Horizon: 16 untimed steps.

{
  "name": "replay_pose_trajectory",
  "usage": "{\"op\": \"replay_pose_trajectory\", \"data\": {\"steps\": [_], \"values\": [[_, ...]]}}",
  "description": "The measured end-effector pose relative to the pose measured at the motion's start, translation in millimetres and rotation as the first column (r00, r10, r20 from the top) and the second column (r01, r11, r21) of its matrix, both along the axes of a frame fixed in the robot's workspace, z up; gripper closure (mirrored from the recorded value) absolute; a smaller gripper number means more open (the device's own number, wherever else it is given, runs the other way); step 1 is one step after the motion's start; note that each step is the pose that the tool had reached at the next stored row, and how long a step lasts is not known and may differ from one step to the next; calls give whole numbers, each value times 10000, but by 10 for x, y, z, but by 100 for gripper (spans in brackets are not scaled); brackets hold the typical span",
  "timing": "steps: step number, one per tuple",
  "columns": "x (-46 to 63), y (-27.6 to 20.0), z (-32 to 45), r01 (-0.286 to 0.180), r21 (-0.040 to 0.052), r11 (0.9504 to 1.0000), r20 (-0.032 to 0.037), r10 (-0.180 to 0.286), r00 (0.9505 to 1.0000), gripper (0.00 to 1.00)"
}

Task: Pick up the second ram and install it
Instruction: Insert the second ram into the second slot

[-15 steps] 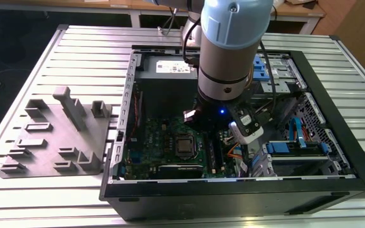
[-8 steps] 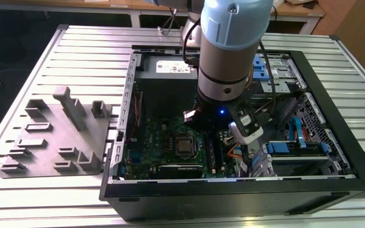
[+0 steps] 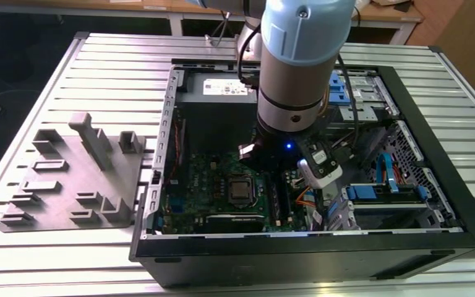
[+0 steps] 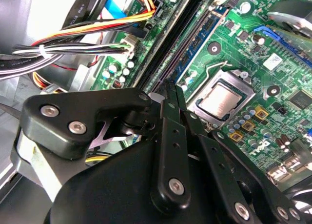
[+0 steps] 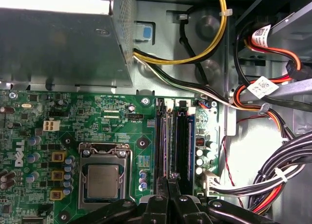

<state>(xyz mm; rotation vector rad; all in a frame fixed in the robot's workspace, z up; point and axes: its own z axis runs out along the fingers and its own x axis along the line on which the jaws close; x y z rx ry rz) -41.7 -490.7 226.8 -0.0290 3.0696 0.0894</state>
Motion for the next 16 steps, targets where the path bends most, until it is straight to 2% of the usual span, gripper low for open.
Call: {"op": "replay_pose_trajectory", "data": {"steps": [16], "values": [[-1,0,-22,-1,1,10000,0,1,10000,92]]}}
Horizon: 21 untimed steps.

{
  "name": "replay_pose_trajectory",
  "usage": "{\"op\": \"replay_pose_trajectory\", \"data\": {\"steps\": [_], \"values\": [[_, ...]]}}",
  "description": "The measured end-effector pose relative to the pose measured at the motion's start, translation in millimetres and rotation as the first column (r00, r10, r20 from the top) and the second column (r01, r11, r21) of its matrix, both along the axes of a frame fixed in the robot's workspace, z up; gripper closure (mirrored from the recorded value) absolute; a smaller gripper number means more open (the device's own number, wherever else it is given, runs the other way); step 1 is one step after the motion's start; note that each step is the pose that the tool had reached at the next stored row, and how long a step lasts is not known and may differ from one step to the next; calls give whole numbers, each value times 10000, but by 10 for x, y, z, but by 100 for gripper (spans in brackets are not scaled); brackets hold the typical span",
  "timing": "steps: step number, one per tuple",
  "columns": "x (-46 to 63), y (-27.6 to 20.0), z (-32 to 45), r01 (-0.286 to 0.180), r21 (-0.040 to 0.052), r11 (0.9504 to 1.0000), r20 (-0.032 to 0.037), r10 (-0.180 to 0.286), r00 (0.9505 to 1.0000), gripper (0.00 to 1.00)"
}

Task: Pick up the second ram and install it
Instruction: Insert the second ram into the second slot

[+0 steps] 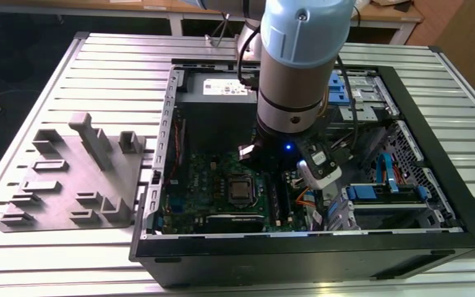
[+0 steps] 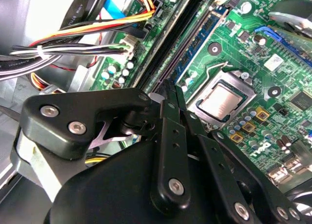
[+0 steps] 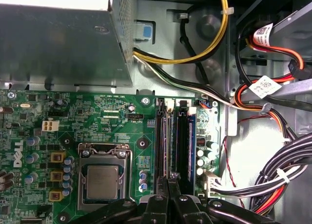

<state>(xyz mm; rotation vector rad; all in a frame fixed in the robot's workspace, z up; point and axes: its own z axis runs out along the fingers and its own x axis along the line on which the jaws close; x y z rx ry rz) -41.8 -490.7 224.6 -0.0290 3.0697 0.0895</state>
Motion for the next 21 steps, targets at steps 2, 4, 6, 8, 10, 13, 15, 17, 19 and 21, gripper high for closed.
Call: {"op": "replay_pose_trajectory", "data": {"steps": [2,4,6,8,10,13,15,17,19,21], "values": [[0,0,-1,0,1,10000,0,0,10000,92],[0,0,-1,0,1,10000,0,0,10000,92],[0,0,-1,0,1,10000,1,0,10000,92],[0,0,-2,0,1,10000,0,0,10000,92],[0,0,-2,0,1,10000,0,0,10000,92],[0,0,-2,44,2,10000,1,-44,10000,92],[1,0,-2,119,3,9999,1,-119,9999,92],[4,0,-3,202,3,9998,1,-202,9998,92],[6,0,-2,289,2,9996,1,-289,9996,92],[8,0,-2,357,2,9994,0,-357,9994,92]]}}
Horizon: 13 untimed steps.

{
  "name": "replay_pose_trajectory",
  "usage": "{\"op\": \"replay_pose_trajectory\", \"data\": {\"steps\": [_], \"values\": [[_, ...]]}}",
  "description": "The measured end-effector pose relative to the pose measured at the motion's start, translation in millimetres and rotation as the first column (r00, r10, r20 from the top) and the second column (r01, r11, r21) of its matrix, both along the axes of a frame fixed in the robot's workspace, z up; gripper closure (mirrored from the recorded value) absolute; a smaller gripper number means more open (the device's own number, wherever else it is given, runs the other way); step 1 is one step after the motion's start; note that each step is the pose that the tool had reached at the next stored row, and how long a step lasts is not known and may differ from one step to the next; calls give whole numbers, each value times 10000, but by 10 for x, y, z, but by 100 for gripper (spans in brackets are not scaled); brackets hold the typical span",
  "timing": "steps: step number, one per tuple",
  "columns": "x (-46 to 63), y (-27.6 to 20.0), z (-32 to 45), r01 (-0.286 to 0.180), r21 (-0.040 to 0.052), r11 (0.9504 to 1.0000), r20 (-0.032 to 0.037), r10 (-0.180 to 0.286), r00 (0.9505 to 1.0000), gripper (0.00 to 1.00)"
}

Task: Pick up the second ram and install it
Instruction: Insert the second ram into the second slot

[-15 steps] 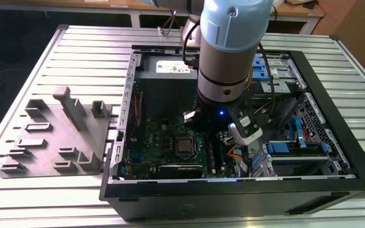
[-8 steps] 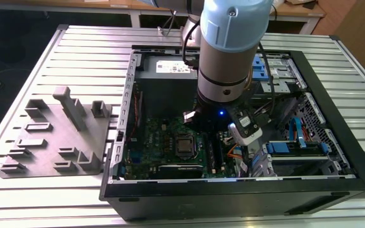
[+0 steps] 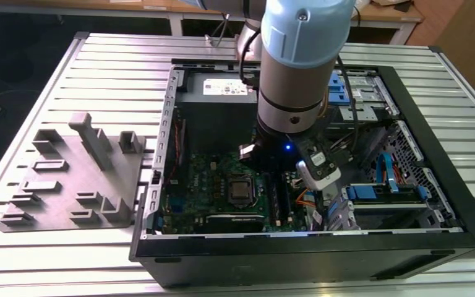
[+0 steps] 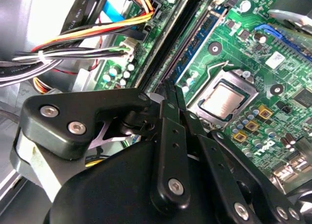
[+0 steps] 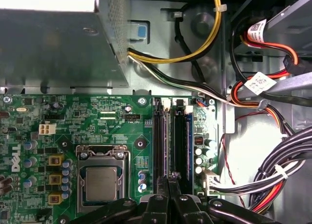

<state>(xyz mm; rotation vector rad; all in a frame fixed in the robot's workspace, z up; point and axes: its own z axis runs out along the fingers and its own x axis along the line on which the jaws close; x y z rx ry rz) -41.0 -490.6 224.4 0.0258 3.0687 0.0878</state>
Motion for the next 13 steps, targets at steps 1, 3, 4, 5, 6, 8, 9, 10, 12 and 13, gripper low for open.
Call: {"op": "replay_pose_trajectory", "data": {"steps": [1,3,4,5,6,8,9,10,12,13], "values": [[0,0,0,18,0,10000,0,-18,10000,92],[0,0,0,32,-1,10000,0,-32,10000,92],[0,0,0,34,-1,10000,0,-34,10000,92],[0,0,0,35,-1,10000,0,-35,10000,92],[0,0,0,36,0,10000,0,-36,10000,92],[1,0,-5,37,0,10000,0,-37,10000,92],[0,0,-10,38,1,10000,0,-38,10000,92],[0,0,-14,40,0,10000,0,-40,10000,92],[0,0,-21,44,1,10000,0,-44,10000,92],[0,0,-25,48,1,10000,0,-48,10000,92]]}}
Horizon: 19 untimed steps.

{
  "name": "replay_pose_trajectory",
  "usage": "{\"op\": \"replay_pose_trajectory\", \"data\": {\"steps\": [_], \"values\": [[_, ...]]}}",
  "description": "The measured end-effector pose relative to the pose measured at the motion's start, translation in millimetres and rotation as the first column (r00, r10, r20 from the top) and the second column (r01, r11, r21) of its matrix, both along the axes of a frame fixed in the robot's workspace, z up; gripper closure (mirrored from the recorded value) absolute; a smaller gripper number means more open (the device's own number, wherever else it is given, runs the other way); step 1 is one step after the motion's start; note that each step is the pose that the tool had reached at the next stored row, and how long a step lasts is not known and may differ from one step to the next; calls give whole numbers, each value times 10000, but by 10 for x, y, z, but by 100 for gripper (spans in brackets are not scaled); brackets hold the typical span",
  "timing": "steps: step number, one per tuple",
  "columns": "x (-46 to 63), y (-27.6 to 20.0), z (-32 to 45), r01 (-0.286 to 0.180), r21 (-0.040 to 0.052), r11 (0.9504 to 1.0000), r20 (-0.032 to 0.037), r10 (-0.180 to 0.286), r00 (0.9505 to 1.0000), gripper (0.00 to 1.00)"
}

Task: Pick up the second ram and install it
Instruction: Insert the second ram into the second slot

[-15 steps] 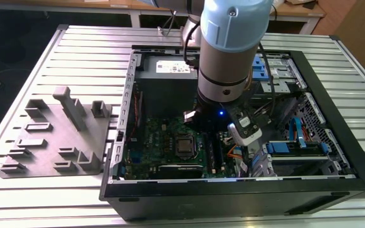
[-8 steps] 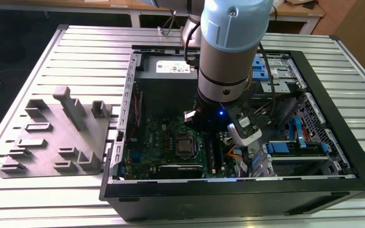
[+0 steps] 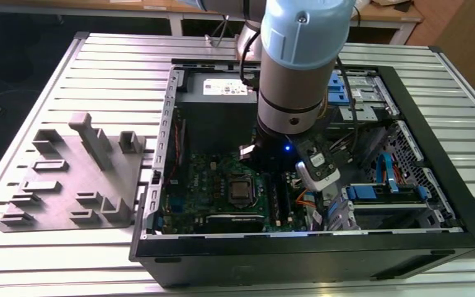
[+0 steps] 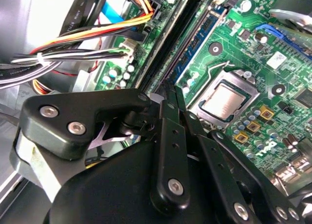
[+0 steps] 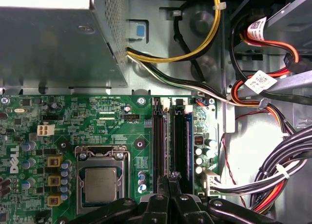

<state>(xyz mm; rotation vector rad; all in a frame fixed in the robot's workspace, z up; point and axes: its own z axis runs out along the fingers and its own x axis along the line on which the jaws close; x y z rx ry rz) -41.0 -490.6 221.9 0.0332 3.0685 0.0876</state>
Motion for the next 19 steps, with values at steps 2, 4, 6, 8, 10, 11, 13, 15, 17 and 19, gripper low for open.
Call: {"op": "replay_pose_trajectory", "data": {"steps": [2,4,6,8,10,11,13,15,17,19], "values": [[0,0,-5,5,-1,10000,0,-5,10000,92],[0,0,-8,8,-1,10000,0,-8,10000,92],[0,0,-9,8,-1,10000,0,-8,10000,92],[0,0,-10,8,-1,10000,0,-8,10000,92],[0,0,-17,8,1,10000,2,-8,10000,92],[0,0,-20,9,0,10000,2,-9,10000,92],[0,0,-23,8,-1,10000,2,-8,10000,92],[0,0,-25,8,-2,10000,2,-8,10000,92],[0,0,-26,9,-1,10000,2,-9,10000,92],[0,-1,-31,8,4,10000,4,-8,10000,92]]}}
